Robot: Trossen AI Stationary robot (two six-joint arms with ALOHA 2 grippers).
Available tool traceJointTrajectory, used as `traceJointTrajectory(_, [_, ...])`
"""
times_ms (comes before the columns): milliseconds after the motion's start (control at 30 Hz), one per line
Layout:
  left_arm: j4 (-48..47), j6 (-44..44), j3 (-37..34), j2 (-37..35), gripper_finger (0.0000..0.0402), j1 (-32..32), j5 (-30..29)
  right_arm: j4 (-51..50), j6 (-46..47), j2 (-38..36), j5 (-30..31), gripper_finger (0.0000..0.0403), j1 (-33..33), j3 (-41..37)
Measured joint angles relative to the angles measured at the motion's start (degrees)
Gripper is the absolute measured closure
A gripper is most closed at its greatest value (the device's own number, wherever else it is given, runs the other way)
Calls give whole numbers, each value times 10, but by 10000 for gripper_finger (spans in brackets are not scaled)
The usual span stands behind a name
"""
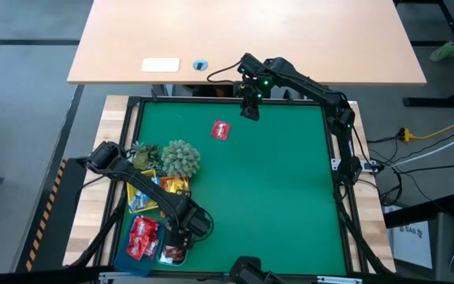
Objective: Sort candy
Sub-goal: Adjust the green basket, then put the red chocolate into the blue basket
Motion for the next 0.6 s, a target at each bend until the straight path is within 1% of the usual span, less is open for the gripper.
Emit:
traceJointTrajectory(133, [1,-4,0,0,388,0,1,0,0,0,0,231,0,0])
traceJointTrajectory(300, [2,-41,0,0,349,0,1,0,0,0,0,231,0,0])
traceJointTrajectory(433, [2,-45,0,0,314,0,-10,0,0,0,0,231,0,0])
traceJointTrajectory(600, [-5,-44,4,-7,300,0,-15,0,0,0,0,231,0,0])
